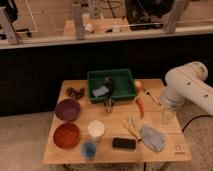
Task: Place banana in metal cup
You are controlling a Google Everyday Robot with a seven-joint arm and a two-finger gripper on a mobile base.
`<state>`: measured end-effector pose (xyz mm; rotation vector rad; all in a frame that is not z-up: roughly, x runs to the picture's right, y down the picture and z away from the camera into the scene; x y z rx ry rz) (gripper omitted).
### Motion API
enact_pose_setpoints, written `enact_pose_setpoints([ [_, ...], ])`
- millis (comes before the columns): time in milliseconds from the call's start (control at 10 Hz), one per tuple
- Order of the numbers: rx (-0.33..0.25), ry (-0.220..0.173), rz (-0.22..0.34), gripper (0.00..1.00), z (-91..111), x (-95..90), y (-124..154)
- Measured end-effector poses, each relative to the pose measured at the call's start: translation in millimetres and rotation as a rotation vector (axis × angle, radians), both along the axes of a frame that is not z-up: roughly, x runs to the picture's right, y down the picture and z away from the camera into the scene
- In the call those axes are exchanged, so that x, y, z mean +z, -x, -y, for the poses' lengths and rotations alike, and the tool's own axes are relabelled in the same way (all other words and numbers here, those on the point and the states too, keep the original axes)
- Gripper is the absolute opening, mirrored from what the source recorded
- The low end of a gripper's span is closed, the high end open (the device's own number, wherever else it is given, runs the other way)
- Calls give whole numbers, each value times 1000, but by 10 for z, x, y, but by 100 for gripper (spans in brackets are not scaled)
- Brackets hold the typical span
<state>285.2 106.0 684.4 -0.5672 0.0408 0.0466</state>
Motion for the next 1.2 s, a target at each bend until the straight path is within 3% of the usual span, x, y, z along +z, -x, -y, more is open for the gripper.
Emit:
enact_pose_setpoints([
  [400, -4, -1, 5, 80, -1, -1, -1],
  [500, -28, -6, 30, 80, 0, 7, 5],
  [700, -186, -12, 156, 80, -24, 61, 23],
  [900, -391, -3, 297, 80, -48, 127, 49],
  [1000, -495, 8, 363, 80, -64, 162, 89],
  [1200, -709, 67, 458, 80, -141, 291, 233],
])
